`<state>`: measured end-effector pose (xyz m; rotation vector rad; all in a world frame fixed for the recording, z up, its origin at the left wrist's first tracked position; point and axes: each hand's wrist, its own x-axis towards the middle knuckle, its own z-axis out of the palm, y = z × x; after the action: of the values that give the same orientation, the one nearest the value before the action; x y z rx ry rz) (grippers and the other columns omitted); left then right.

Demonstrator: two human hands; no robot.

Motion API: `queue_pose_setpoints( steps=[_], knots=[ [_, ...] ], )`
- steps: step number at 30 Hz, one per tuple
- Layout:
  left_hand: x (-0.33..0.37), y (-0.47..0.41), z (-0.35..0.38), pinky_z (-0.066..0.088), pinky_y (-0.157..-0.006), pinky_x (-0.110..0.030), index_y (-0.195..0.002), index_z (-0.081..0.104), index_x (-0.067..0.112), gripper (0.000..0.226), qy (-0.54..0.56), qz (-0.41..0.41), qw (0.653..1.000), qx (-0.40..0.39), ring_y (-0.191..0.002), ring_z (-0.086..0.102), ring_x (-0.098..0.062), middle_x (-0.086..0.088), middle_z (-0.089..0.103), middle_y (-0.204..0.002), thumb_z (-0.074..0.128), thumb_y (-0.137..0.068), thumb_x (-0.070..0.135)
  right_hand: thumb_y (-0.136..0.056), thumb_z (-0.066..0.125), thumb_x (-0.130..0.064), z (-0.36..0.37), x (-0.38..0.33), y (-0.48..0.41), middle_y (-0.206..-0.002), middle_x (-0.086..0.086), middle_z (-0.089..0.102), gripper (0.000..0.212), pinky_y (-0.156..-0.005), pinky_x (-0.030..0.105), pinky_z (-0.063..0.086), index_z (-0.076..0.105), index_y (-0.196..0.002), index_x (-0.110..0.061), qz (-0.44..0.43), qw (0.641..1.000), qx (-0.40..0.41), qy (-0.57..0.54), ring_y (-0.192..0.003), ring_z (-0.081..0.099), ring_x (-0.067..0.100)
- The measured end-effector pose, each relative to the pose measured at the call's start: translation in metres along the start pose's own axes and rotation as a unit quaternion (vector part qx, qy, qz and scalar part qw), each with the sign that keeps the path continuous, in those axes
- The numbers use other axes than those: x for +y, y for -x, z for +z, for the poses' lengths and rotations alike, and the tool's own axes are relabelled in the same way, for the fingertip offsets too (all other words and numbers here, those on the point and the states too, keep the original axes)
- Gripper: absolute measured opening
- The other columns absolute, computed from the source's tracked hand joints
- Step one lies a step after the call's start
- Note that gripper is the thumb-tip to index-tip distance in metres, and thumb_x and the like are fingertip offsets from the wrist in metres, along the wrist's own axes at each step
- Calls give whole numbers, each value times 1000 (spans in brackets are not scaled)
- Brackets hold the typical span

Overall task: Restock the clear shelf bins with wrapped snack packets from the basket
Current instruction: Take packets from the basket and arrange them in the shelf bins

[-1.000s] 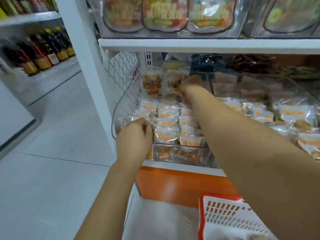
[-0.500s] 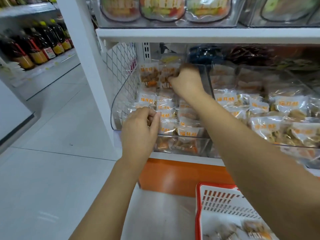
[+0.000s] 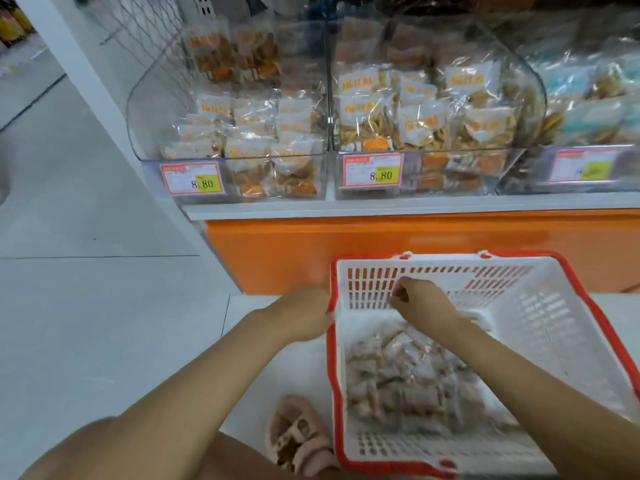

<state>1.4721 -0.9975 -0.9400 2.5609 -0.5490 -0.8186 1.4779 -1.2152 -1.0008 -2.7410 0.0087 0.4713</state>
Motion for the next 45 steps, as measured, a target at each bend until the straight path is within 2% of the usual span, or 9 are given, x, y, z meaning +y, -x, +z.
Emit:
queue_pose_setpoints(
  steps=[4, 10, 15, 21, 26, 30, 32, 39, 45],
  knots=[
    [6, -2, 12, 40, -78, -23, -137, 46, 10, 38, -36, -12, 997, -73, -103, 55, -24, -11, 57, -128, 39, -100, 11, -89, 48, 3, 77, 54, -7, -155, 7, 26, 68, -100, 33, 42, 25, -149, -17, 33, 989, -140, 29, -133, 41, 26],
    [4, -11, 14, 46, -83, -28, -129, 53, 7, 34, -44, -50, 995, -80, -99, 59, -24, -12, 62, -120, 39, -99, 11, -92, 46, 8, 123, 62, -19, -158, 3, -23, 89, -118, 45, 16, -11, -153, -23, -74, 956, -201, 200, -146, -15, 32],
    [9, -10, 12, 40, -76, -22, -130, 54, 9, 34, -38, -49, 996, -66, -93, 56, -20, -11, 61, -119, 37, -100, 11, -95, 45, -3, 145, 60, -18, -160, 9, -9, 81, -119, 50, -4, -10, -153, -19, -64, 952, -189, 232, -146, -13, 32],
    [7, -12, 9, 35, -60, -7, -124, 58, 4, 32, 0, -57, 996, -66, -71, 51, -8, -6, 60, -101, 37, -100, 10, -86, 59, -17, 144, 82, -14, -145, 12, 34, 63, -116, 43, 20, 31, -143, -13, -42, 956, -102, 271, -136, 29, 32],
    [10, -12, 4, 47, -93, -31, -133, 54, 14, 36, 20, -66, 994, -90, -111, 58, -22, -4, 58, -130, 47, -99, 23, -84, 64, -25, 92, 89, -1, -104, 8, 60, 34, -81, 37, 51, 53, -114, -13, 52, 985, -138, -95, -88, 58, 20],
    [24, -10, -6, 41, -99, -26, -144, 39, 16, 59, 62, -81, 992, -75, -126, 50, -18, -2, 45, -146, 56, -93, 41, -84, 53, 8, 17, 62, 28, -95, 15, 69, 26, -75, 40, 54, 64, -103, -7, 75, 733, -196, -647, -81, 66, 26],
    [32, -7, -13, 42, -102, -28, -145, 38, 15, 76, 107, -86, 987, -78, -123, 53, -16, -2, 44, -146, 59, -86, 56, -79, 63, 2, -21, 35, 39, -94, 16, 70, 21, -70, 33, 57, 67, -99, -1, 21, 643, -230, -730, -79, 68, 25],
    [57, 24, -74, 58, -80, -27, -105, 67, 9, 24, 401, -7, 915, 37, -89, 71, -18, -10, 73, -98, 72, -83, 16, -74, 70, -10, -111, -59, 41, -91, 11, 69, 35, -69, 26, 53, 61, -108, -2, -157, 771, -114, -607, -80, 65, 21],
    [37, 42, -124, 54, -61, -16, -86, 71, 19, 13, 406, 51, 886, 219, -71, 69, -8, 3, 73, -73, 73, -80, 8, -59, 84, -46, -171, -113, 25, -113, 1, 70, 63, -96, 40, 50, 65, -117, -30, -188, 846, -22, -498, -105, 67, 18]
  ],
)
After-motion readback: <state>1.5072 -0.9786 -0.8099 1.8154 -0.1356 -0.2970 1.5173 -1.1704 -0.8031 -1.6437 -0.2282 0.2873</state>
